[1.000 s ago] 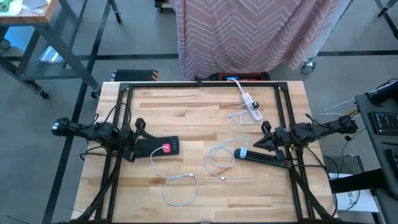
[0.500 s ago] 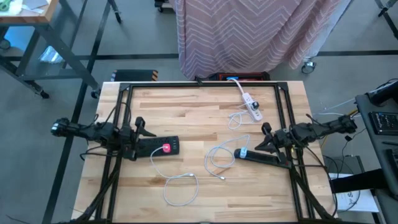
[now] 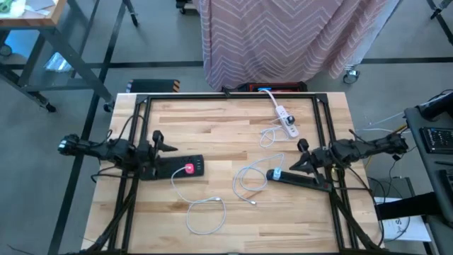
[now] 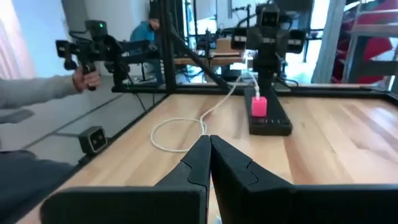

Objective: Insert USB
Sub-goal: Return to Home Position

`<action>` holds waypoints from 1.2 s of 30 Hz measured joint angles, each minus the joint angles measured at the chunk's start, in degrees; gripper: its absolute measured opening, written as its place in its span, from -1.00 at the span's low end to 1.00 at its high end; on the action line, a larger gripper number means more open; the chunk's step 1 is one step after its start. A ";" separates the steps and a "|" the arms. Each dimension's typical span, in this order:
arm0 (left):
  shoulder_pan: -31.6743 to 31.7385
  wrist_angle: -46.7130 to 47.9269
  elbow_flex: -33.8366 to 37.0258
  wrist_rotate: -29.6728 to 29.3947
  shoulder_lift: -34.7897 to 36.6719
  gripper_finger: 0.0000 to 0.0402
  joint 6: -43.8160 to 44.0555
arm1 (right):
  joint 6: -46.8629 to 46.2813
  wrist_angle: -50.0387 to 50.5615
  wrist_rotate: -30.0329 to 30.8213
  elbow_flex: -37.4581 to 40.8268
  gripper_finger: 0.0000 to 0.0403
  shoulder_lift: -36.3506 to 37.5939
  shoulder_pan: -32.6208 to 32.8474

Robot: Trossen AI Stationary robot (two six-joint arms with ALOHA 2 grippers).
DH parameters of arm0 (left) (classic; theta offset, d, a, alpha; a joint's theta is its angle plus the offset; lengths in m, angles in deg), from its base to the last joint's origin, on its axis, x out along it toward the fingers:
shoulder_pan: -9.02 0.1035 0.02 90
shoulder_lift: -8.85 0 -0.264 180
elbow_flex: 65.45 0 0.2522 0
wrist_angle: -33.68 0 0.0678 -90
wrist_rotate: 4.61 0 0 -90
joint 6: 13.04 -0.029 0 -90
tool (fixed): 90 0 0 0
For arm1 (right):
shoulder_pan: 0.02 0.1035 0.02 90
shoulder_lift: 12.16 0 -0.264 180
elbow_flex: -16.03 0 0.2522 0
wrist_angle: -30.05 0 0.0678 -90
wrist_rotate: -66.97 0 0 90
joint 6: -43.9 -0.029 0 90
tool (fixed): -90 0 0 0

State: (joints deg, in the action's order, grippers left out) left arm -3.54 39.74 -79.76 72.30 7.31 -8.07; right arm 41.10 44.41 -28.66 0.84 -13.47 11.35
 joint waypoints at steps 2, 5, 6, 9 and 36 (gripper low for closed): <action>0.00 0.00 0.00 -0.62 -0.35 -0.23 0.16 | 1.22 -0.06 -0.40 0.00 -1.00 -0.06 -1.58; 0.00 1.40 0.00 -0.95 -0.85 -0.23 0.22 | 1.91 -0.45 -2.88 0.00 -1.00 -0.06 -4.71; -0.04 1.65 0.00 -0.79 -1.11 -0.23 0.48 | 1.92 -0.70 -4.29 0.00 -1.00 -0.06 -5.75; -0.04 2.54 0.00 0.53 -2.10 -0.23 0.74 | 1.96 -0.90 -5.74 0.01 -1.00 -0.06 -7.87; -0.04 2.36 0.02 0.58 -12.09 -0.23 0.07 | -3.64 -0.72 0.13 0.13 -1.00 -1.87 -8.54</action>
State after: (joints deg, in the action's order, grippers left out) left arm -3.59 42.09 -79.74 72.87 -4.78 -8.00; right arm 37.47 43.69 -28.52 0.97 -15.34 2.81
